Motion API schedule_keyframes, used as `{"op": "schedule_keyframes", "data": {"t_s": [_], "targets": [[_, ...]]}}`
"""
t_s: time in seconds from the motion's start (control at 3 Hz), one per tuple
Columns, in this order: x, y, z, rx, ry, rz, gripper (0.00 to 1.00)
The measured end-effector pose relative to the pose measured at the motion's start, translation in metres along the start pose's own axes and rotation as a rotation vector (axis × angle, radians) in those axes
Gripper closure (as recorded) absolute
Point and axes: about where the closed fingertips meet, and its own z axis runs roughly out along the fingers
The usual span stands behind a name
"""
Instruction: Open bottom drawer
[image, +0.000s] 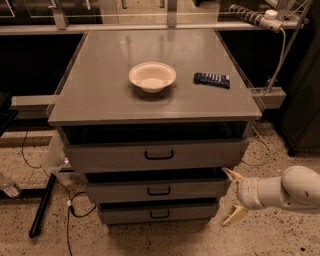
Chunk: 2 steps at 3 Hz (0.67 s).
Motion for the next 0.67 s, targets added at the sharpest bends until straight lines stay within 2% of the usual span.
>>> {"op": "schedule_keyframes", "data": {"t_s": [0.33, 0.67], "targets": [[0.02, 0.022, 0.031, -0.039, 0.027, 0.017, 0.0], [0.058, 0.047, 0.071, -0.051, 0.077, 0.022, 0.0]]}}
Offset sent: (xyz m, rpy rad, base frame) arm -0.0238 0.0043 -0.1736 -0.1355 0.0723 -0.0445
